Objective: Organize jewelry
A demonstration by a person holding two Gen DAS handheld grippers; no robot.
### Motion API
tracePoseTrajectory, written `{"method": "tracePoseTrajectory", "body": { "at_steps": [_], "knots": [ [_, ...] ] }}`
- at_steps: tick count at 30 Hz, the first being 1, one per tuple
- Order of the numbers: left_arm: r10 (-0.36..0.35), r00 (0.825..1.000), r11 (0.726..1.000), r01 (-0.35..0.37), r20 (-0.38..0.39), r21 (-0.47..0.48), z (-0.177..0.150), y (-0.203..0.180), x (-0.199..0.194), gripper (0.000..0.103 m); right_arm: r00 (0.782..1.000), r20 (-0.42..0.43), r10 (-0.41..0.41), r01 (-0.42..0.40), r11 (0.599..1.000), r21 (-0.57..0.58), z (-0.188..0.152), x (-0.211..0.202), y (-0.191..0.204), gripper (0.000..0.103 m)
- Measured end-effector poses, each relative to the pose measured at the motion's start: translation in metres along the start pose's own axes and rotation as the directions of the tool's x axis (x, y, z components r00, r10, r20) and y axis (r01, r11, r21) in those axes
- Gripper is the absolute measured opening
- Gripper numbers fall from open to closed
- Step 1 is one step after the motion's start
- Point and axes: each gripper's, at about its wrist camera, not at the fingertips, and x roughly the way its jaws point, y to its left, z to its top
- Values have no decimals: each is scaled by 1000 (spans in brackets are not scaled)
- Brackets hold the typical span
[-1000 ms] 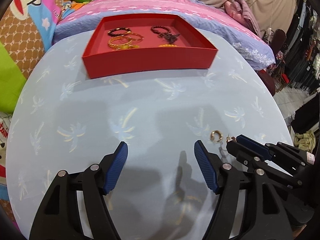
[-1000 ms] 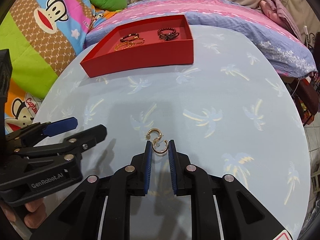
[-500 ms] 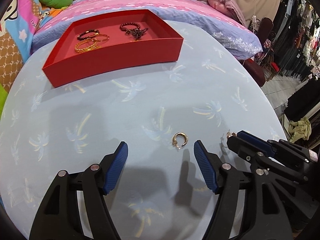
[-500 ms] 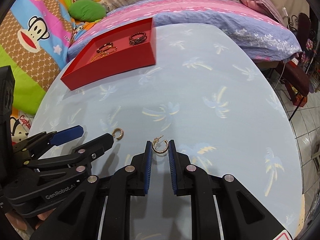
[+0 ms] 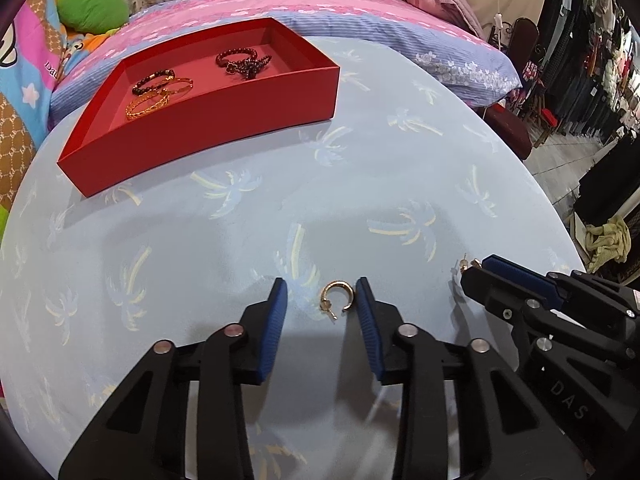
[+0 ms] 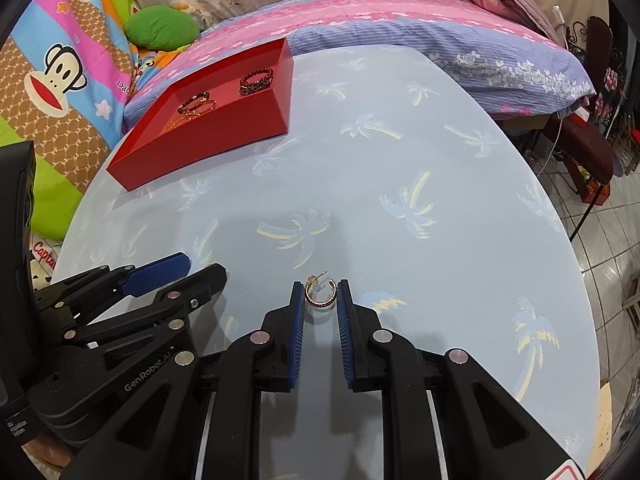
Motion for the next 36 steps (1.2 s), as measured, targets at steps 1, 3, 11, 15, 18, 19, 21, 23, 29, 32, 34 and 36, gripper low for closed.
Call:
{"method": "tracePoseTrajectory", "body": {
  "at_steps": [1, 3, 11, 15, 18, 19, 21, 23, 29, 32, 34, 36],
  "knots": [
    [1, 1000, 1000, -1, 0, 1, -1, 0, -1, 29, 1000, -1, 2, -2, 1000, -1, 0, 1, 1, 15],
    [-1, 1000, 1000, 1, -1, 1, -1, 1, -1, 25, 1000, -1, 5, -5, 1000, -5, 0, 0, 3, 15],
    [-31, 999, 999, 31, -6, -26, -5, 9, -11, 18, 1000, 12, 21, -21, 999, -26, 4, -3, 15, 15],
    [-47, 999, 998, 47, -3, -44, -10, 16, -18, 18, 1000, 11, 23, -22, 999, -34, 4, -3, 19, 15],
    [-49, 999, 998, 50, 5, -48, -11, 19, -22, 19, 1000, 6, 24, -24, 999, -35, 3, -2, 20, 15],
    [-55, 998, 997, 55, 5, -53, -12, 20, -22, 22, 1000, 5, 26, -25, 999, -35, 2, -2, 20, 15],
    [-49, 999, 997, 50, 8, -55, -13, 21, -23, 31, 1000, 5, 26, -26, 999, -39, 1, -3, 21, 15],
    [-42, 999, 997, 43, 13, -56, -13, 20, -24, 38, 1000, 6, 27, -27, 999, -42, 1, -3, 22, 15],
    [-27, 1000, 999, 27, 4, -42, -15, 18, -19, 38, 1000, 4, 27, -27, 999, -37, 1, -2, 22, 15],
    [-22, 1000, 999, 22, -4, -40, -16, 18, -15, 37, 1000, 4, 27, -26, 999, -34, 1, -2, 21, 15],
    [-15, 1000, 999, 15, -2, -41, -16, 18, -13, 36, 1000, 4, 28, -28, 999, -32, 1, -2, 21, 15],
    [-10, 1000, 999, 10, -1, -39, -15, 17, -12, 36, 1000, 3, 29, -28, 999, -30, 0, -1, 21, 15]
  ]
}}
